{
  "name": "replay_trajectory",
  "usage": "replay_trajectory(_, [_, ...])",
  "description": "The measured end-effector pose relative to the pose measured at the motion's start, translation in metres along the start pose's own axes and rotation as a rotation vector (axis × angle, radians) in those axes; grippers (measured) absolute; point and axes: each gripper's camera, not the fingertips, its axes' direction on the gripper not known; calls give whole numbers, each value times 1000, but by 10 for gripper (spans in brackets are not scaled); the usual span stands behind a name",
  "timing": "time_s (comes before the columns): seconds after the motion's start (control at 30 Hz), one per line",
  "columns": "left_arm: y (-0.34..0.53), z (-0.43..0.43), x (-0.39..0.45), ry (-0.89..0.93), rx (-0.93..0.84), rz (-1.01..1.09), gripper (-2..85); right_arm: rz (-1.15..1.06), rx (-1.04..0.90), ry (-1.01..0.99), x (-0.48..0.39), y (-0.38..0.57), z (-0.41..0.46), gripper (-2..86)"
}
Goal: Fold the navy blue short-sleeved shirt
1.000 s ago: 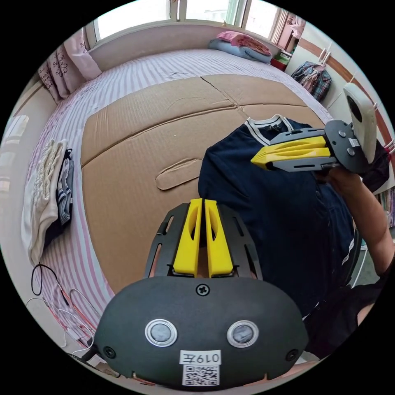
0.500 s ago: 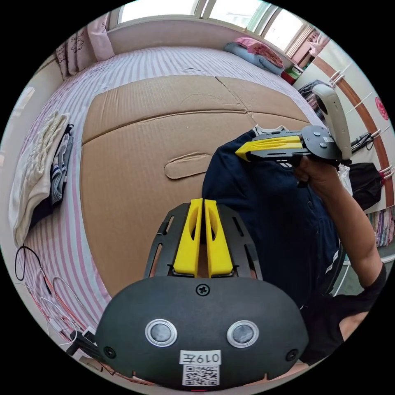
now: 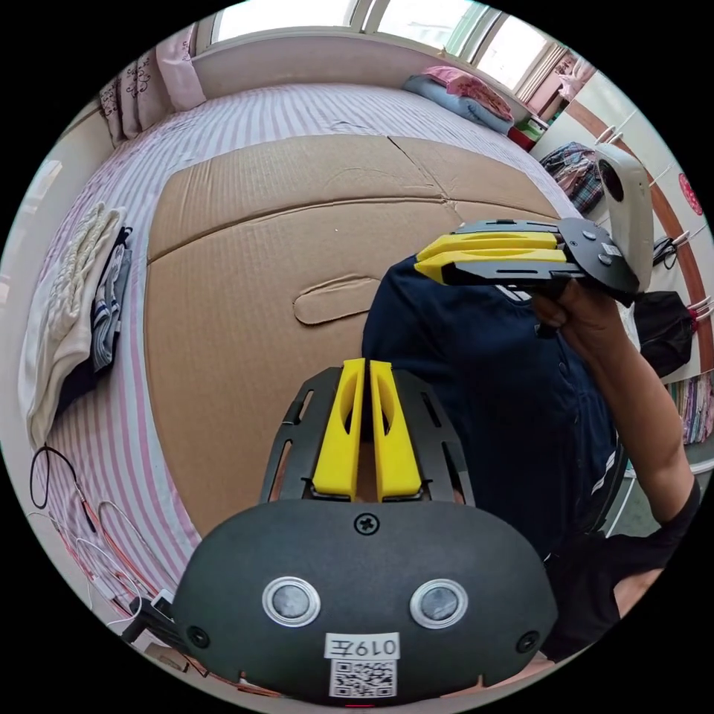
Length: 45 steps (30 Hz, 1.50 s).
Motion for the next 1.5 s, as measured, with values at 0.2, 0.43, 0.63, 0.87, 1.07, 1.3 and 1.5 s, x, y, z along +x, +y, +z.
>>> replay_trajectory(0.2, [30,-2,9,7,12,9,8,-73,-125,0,13,6,28,63])
replay_trajectory(0.43, [71,-4,20,8,37,-7,9,-60,-112,32,27,37,27,-6])
replay_trajectory(0.63, [108,-6,28,38,38,-39,10,-49,-63,33,34,69,2,-9])
replay_trajectory(0.87, [187,-53,30,76,275,-135,10,-92,237,-69,29,187,-140,-9])
replay_trajectory(1.07, [298,-67,91,114,316,-98,10,114,360,102,57,411,-265,8])
replay_trajectory(1.3, [431,-43,170,45,338,-258,12,638,358,12,107,629,-319,95])
replay_trajectory(1.5, [516,-53,200,62,376,-421,21,766,360,-46,112,700,-341,107])
